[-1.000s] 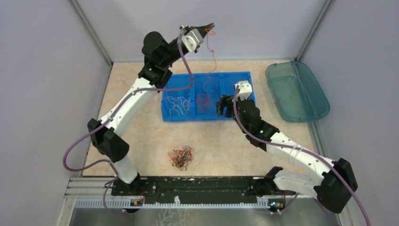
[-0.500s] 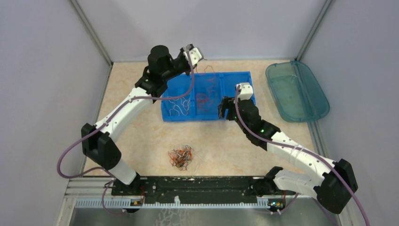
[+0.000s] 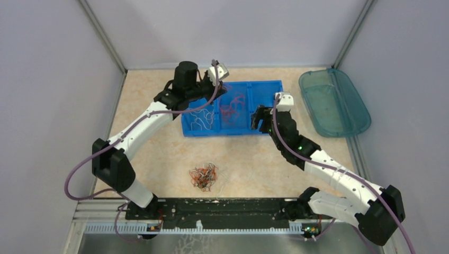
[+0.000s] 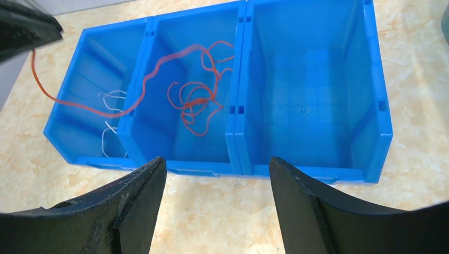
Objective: Untangle the cables
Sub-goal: Place the cable in the bin, then untie the cable.
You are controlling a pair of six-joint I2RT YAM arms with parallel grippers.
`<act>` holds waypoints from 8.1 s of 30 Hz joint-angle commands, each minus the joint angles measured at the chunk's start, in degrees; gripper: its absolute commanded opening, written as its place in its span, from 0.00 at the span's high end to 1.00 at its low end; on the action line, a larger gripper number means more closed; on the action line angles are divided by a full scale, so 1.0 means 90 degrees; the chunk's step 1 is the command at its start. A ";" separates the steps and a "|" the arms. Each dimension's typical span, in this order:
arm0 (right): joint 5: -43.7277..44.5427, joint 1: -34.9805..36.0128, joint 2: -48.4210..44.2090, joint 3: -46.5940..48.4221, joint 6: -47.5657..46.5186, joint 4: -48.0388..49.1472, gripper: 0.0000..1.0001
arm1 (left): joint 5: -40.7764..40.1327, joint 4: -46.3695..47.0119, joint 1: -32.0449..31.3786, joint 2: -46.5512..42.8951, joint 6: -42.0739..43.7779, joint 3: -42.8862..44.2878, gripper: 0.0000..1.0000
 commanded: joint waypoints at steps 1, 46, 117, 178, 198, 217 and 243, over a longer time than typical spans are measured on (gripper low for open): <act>-0.0098 -0.0097 0.0009 0.0351 0.0142 0.0029 0.28 | -0.0043 -0.0378 -0.0112 0.0171 -0.0398 0.0116 1.00; -0.0739 -0.0986 -0.0225 0.0412 0.0381 0.0071 0.28 | -0.0849 -0.1936 -0.0245 0.2409 0.0615 0.2273 0.17; -0.2534 0.2166 0.2655 0.0300 0.0405 0.2065 0.78 | 0.2303 -0.3759 0.1289 -0.4147 0.3574 -0.3682 0.03; -0.1973 0.1563 0.1005 -0.0642 0.1015 0.1400 0.65 | 0.1498 -0.2833 -0.0732 -0.2956 0.5110 -0.4887 0.61; -0.2101 0.1496 0.0821 -0.0692 0.1003 0.1593 0.63 | 0.0713 -0.2675 -0.0879 -0.3537 0.4640 -0.4177 1.00; -0.4503 0.1547 0.0282 -0.1323 -0.0381 0.5016 0.38 | 0.1946 -0.3519 -0.0884 -0.4056 0.2623 -0.1594 1.00; -0.5413 0.1951 0.0637 -0.0987 -0.0386 0.5539 0.40 | 0.2198 -0.3162 -0.0908 -0.3972 0.2360 -0.0851 1.00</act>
